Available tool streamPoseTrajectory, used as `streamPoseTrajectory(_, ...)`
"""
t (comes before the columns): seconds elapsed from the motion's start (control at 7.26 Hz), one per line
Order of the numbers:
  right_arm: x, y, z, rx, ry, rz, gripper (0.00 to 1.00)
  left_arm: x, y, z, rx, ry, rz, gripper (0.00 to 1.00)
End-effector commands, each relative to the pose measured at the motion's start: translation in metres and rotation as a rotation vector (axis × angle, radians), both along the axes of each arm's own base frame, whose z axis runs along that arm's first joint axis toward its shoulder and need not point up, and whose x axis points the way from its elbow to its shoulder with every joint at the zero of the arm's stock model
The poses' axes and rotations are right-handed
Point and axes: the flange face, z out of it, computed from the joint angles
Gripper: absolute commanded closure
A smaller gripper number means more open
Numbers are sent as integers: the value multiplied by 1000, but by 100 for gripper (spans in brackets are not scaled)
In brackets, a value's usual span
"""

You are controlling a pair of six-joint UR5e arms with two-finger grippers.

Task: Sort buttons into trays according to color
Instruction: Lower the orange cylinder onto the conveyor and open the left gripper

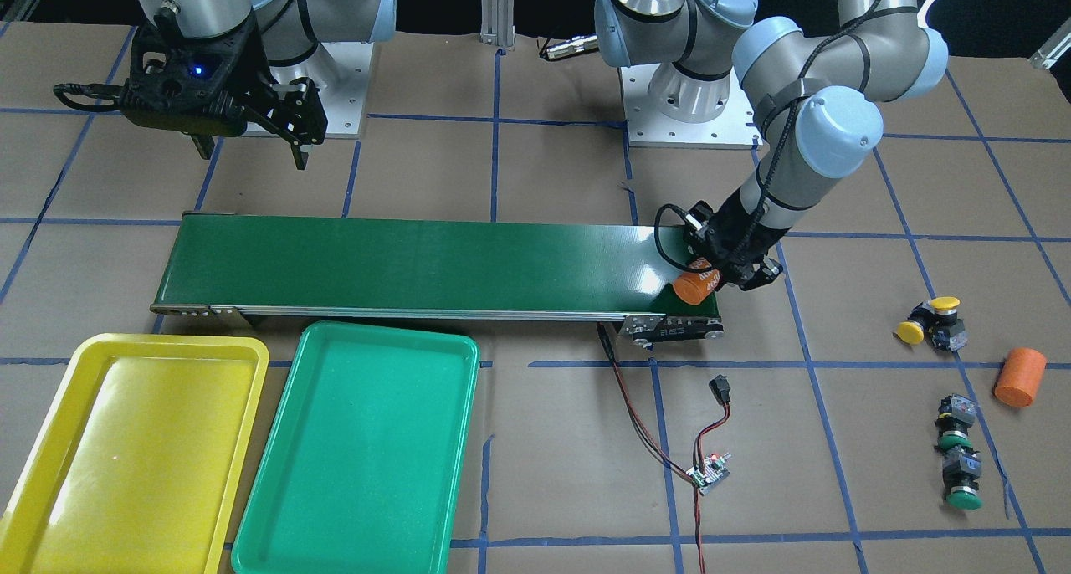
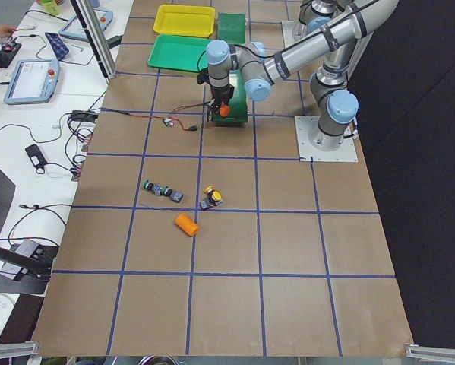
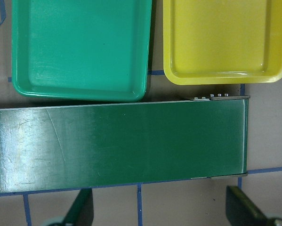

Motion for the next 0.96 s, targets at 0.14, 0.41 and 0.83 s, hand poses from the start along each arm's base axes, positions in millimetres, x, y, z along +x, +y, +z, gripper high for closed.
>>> streamPoseTrajectory(0.14,0,0,0,0,0,0,0,-46,32,1,-20,7,-220,29)
streamPoseTrajectory(0.41,0,0,0,0,0,0,0,-54,16,22,-141,-32,-176,0)
streamPoseTrajectory(0.83,0,0,0,0,0,0,0,116,-29,58,-105,-42,268,0)
